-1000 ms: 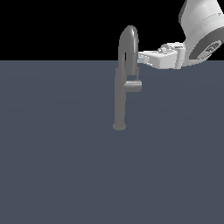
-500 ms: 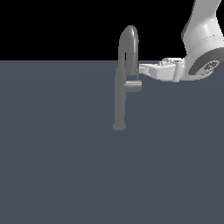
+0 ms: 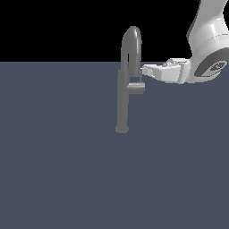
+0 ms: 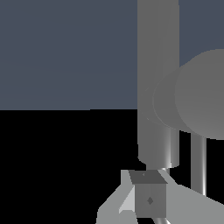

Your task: Turn on the faucet by rotating a designated handle.

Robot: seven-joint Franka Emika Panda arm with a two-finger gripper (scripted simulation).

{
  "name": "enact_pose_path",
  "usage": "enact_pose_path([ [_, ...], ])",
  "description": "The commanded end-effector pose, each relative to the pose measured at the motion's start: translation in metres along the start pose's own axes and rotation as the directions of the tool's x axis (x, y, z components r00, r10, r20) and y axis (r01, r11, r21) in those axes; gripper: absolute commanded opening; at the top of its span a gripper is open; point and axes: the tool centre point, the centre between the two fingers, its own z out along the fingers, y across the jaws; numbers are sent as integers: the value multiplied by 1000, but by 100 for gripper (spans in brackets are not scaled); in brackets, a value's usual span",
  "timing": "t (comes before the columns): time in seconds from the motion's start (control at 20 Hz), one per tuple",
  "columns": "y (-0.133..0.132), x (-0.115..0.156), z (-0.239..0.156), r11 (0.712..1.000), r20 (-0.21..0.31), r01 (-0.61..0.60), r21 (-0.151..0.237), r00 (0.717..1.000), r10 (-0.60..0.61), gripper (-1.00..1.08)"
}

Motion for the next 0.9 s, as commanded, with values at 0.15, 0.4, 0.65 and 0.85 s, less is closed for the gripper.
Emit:
enact_pose_path([
  [0.15,13,-6,0,1000,0,1,1,1000,-1,-100],
  [0.4,17,-6,0,1000,-1,0,3,1000,0,-100],
  [0.65,31,-6,0,1000,0,1,2,1000,-1,-100],
  [0.85,43,-6,0,1000,0,1,1,1000,-1,-100],
])
